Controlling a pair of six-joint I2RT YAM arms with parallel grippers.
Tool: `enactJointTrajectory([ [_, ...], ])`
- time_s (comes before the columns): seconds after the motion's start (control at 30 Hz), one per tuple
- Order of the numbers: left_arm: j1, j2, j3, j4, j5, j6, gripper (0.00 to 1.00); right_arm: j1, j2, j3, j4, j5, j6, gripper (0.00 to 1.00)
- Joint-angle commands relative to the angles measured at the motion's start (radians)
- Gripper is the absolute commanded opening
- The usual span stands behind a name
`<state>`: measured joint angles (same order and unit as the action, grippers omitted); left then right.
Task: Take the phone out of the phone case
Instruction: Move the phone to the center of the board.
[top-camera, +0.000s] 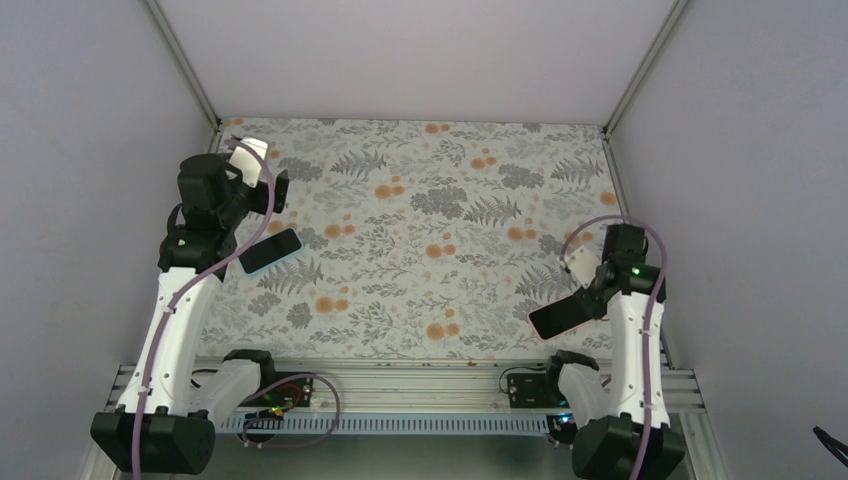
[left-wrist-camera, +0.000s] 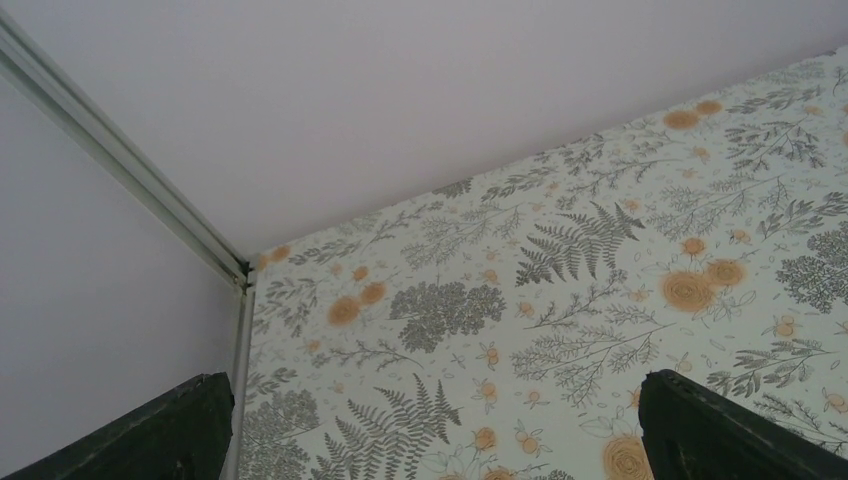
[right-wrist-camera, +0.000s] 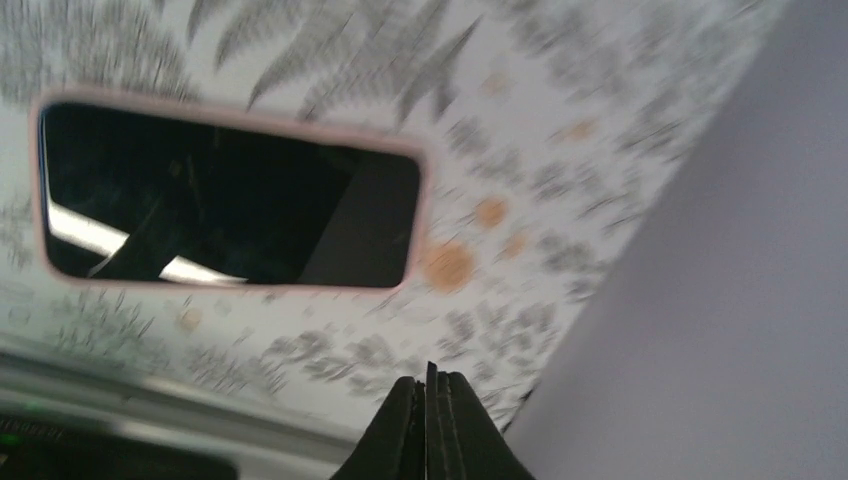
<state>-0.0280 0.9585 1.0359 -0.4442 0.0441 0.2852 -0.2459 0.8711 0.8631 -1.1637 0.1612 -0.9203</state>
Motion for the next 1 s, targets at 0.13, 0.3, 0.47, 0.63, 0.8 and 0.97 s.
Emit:
enactJointTrajectory([
  [0.13,0.007,0.020,-0.035,-0.015,0.007,0.046,1.00,-0.074,0.147,-0.220,0.029,0.081,0.011,0.03],
  [0.3,0.006,0.019,-0.065,-0.018,-0.021,0.060,1.00,-0.156,0.232,-0.275,0.175,0.097,-0.027,0.03],
  [0.47,0.007,0.014,-0.079,-0.013,-0.032,0.067,1.00,-0.263,0.347,-0.292,0.289,0.073,-0.072,0.03],
  [0.63,0.006,0.025,-0.074,-0.013,-0.026,0.051,1.00,-0.299,0.436,-0.281,0.336,0.019,-0.096,0.03],
  [0.8,0.007,0.025,-0.083,-0.007,-0.027,0.046,1.00,-0.299,0.485,-0.274,0.338,-0.014,-0.107,0.04],
  [0.97,0.007,0.029,-0.100,0.001,-0.029,0.047,1.00,-0.229,0.545,-0.270,0.292,-0.083,-0.089,0.03],
])
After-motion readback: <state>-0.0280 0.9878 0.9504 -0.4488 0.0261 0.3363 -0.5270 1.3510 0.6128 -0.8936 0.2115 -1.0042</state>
